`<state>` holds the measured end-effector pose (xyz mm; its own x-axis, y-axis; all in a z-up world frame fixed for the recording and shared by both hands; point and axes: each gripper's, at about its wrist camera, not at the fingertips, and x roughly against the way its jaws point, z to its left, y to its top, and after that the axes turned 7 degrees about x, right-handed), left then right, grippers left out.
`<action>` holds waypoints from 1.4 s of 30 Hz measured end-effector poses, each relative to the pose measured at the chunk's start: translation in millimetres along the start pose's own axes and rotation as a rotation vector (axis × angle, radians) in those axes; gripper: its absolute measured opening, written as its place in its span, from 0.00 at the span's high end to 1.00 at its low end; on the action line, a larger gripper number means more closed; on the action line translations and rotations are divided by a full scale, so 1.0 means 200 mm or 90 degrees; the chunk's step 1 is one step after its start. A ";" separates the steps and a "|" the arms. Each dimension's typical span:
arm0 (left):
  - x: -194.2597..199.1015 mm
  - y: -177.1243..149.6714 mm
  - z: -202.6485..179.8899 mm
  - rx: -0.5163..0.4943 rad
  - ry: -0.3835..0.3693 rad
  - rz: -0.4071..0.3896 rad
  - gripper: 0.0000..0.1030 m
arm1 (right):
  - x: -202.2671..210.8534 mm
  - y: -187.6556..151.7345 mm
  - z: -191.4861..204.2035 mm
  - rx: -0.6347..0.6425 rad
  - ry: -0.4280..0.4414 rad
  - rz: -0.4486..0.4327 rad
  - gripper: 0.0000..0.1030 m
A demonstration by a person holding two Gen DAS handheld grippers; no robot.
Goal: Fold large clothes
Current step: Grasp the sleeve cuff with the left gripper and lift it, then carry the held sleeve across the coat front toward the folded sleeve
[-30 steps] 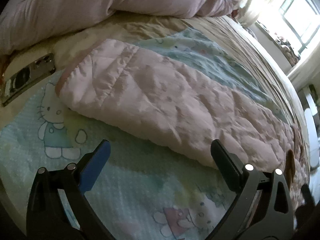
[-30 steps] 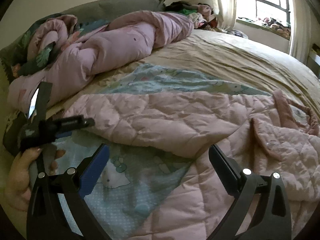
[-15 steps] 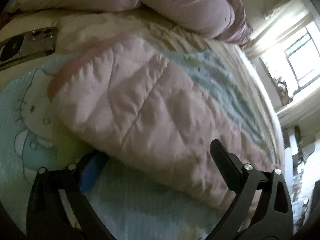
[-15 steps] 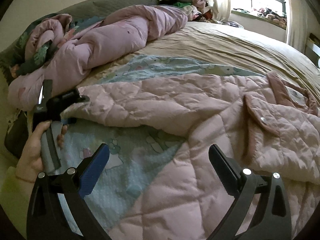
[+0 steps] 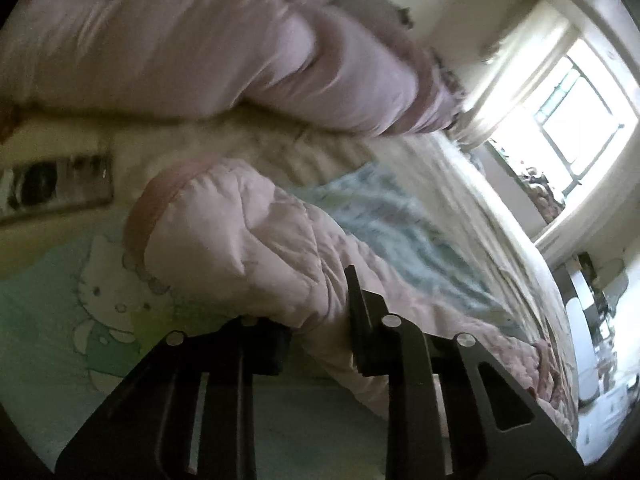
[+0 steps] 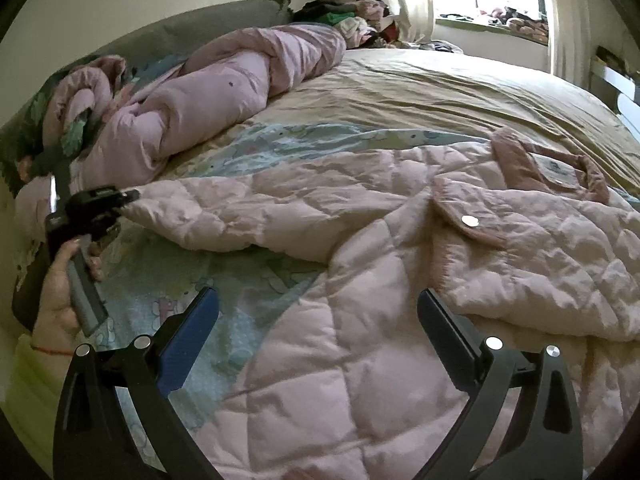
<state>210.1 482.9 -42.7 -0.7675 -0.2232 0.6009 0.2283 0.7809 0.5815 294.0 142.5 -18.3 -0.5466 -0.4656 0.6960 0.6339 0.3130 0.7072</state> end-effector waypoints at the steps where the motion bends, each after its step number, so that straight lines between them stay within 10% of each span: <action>1: 0.05 -0.01 -0.04 -0.013 -0.005 -0.013 0.86 | 0.02 0.00 -0.02 -0.004 -0.003 -0.002 0.04; 24: 0.85 -0.26 -1.07 -0.241 -0.088 -0.116 0.88 | 0.65 -0.24 -0.61 -0.145 0.005 -0.098 0.04; 42: 0.93 -0.75 -1.64 -0.360 -0.159 -0.109 0.89 | 0.91 -0.50 -1.08 -0.253 0.002 -0.133 0.04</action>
<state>229.6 132.8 161.0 -0.9217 -0.1220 0.3682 0.3188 0.3024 0.8983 250.6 -152.7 11.1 -0.6838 -0.4872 0.5432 0.6718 -0.1296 0.7293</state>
